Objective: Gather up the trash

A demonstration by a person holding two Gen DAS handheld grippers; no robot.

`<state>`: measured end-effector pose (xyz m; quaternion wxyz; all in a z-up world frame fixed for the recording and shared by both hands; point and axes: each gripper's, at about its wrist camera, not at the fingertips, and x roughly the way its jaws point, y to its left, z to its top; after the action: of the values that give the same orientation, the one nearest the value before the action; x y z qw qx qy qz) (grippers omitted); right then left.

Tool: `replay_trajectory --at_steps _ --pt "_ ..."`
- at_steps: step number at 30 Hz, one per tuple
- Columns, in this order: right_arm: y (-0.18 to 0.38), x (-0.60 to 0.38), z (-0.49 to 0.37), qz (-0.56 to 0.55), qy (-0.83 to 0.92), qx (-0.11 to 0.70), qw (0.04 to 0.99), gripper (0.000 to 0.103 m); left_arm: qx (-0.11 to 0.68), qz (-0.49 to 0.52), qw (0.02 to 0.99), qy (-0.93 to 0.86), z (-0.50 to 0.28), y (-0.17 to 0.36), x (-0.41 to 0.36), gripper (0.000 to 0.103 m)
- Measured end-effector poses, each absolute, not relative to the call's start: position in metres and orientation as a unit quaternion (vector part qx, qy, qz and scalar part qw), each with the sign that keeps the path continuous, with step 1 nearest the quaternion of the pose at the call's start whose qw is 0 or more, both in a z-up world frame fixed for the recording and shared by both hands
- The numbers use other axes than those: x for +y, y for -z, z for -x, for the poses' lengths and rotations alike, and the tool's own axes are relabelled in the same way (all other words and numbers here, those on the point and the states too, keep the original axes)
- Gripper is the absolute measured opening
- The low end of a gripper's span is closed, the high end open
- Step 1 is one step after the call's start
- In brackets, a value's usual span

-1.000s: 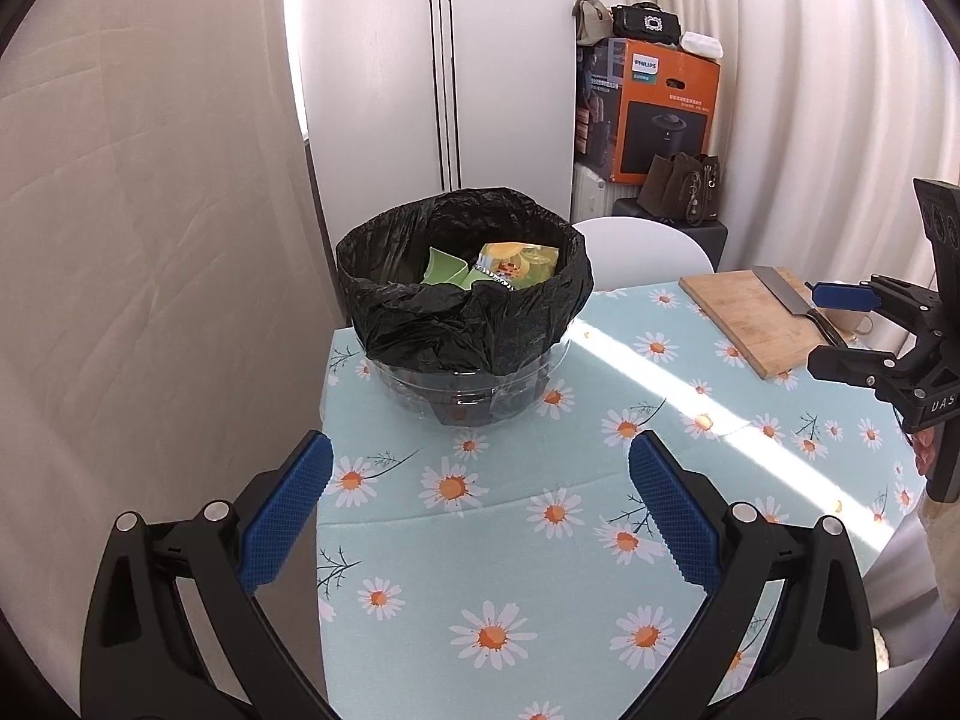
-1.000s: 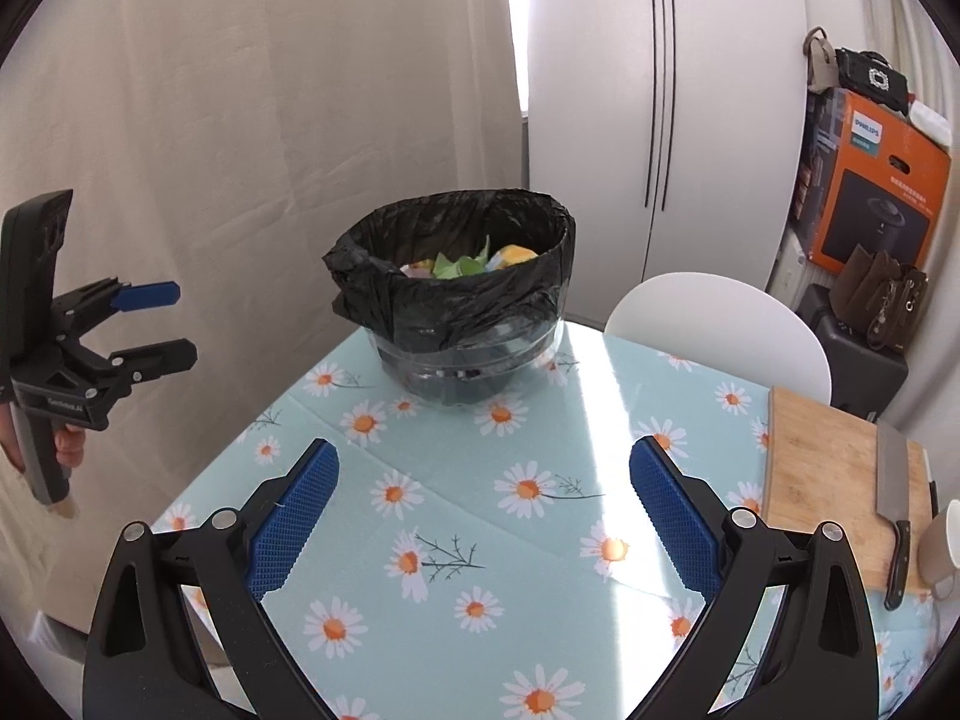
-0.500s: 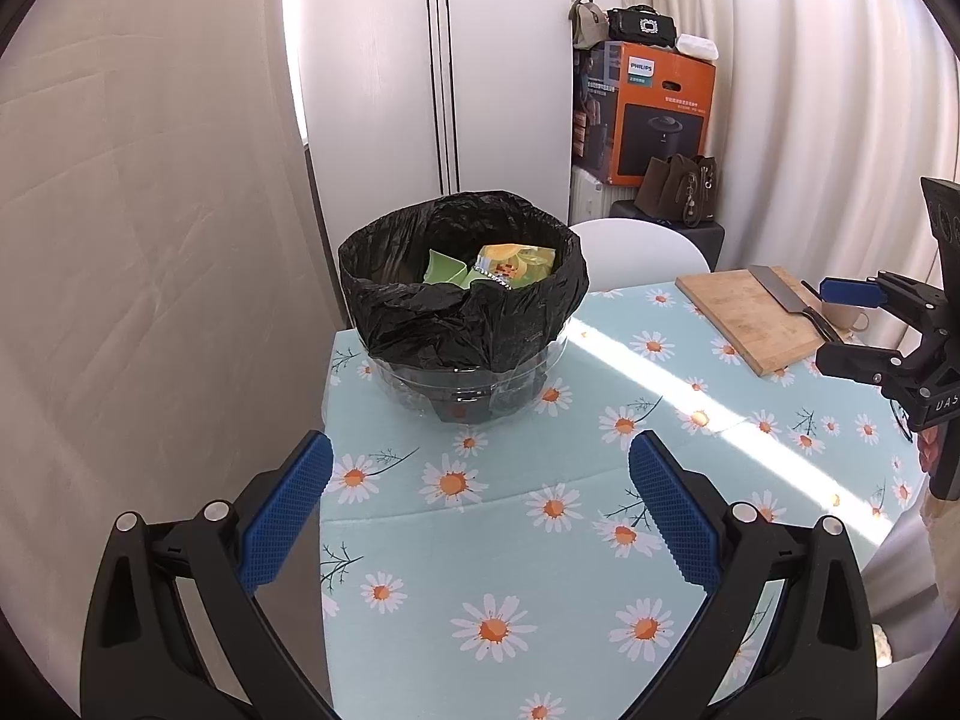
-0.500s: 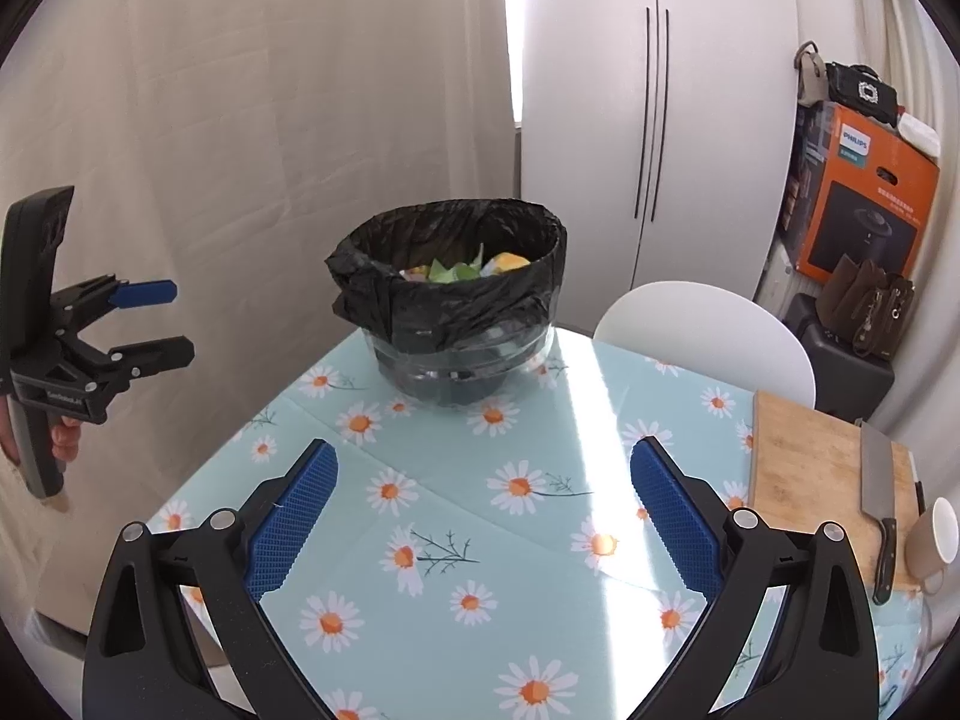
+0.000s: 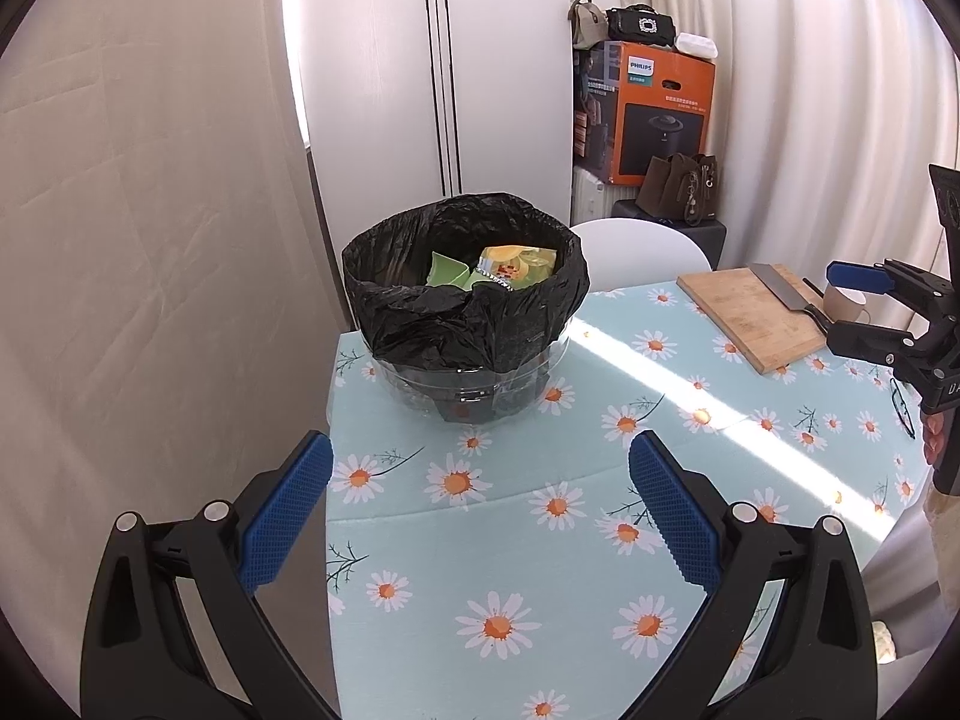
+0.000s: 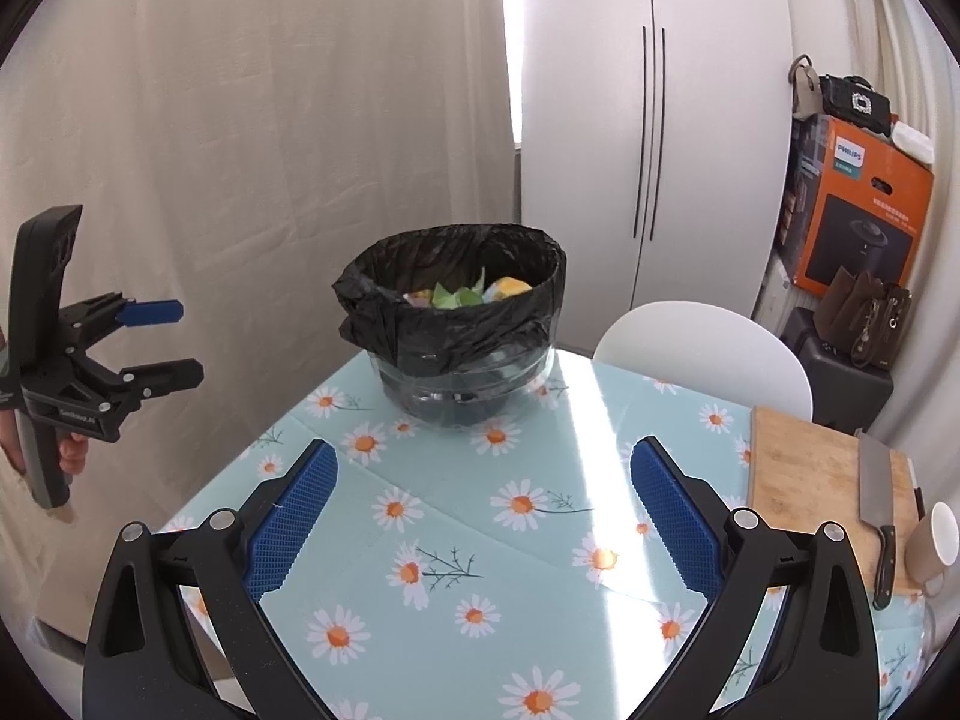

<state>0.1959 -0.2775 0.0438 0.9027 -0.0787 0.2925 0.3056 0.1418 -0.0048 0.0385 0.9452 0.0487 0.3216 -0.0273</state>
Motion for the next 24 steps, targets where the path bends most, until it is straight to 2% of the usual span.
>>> replay_trajectory --at_steps 24 --pt "-0.0376 -0.2762 -0.1944 0.088 -0.305 0.292 0.902 0.095 0.321 -0.054 0.945 0.019 -0.1347 -0.0394 -0.0094 0.097"
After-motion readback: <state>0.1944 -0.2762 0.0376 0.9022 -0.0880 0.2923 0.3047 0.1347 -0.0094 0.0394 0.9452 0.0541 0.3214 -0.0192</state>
